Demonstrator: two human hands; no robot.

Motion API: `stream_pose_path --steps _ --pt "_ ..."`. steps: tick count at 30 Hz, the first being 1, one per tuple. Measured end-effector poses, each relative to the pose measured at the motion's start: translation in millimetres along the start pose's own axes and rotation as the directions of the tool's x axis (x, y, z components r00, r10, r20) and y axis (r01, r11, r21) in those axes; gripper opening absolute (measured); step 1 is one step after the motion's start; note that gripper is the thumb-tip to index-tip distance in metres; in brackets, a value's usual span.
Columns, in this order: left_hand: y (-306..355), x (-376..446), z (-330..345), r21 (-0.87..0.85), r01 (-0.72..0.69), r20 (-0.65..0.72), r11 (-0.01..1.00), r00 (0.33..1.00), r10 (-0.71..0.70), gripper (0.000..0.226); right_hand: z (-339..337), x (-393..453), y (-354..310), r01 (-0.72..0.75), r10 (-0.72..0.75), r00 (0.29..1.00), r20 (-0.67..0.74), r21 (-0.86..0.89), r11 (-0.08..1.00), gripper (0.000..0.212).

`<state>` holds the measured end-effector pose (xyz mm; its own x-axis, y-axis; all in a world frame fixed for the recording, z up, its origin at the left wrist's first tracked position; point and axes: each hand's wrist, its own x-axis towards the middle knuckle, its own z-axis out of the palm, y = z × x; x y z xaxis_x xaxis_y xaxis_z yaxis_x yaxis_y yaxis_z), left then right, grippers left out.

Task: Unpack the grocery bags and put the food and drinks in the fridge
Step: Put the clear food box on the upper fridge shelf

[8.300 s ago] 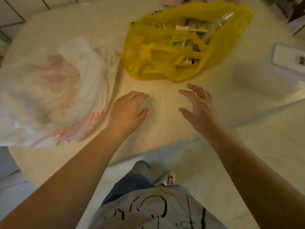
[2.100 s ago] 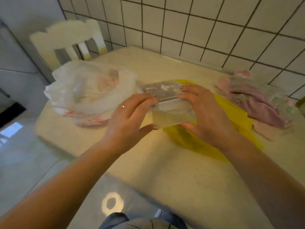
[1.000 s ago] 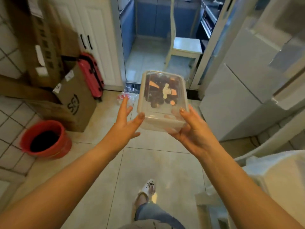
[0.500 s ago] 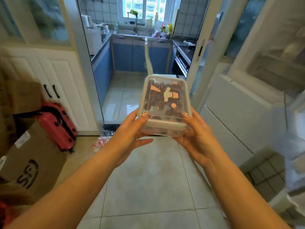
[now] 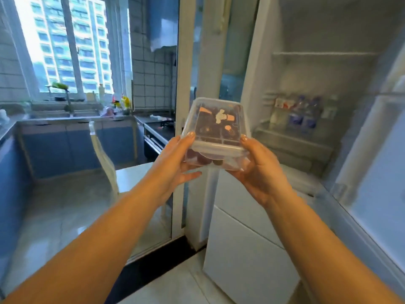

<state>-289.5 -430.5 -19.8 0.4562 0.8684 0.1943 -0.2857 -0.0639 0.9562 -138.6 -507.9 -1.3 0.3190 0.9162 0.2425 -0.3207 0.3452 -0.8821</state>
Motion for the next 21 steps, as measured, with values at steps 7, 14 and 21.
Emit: stream_pose_path --steps 7,14,21 --pt "18 154 35 0.007 -0.149 0.160 0.989 0.976 0.146 0.065 -25 119 -42 0.098 -0.119 0.970 -0.211 -0.109 0.989 0.018" --pt "16 284 105 0.029 -0.405 0.173 0.914 0.902 0.395 0.066 -84 227 -92 0.218 -0.278 0.924 -0.263 -0.236 0.947 0.022" --pt "27 420 182 0.028 -0.555 0.288 0.831 0.801 0.525 0.069 -141 332 -156 0.344 -0.403 0.891 -0.207 -0.271 0.899 0.020"
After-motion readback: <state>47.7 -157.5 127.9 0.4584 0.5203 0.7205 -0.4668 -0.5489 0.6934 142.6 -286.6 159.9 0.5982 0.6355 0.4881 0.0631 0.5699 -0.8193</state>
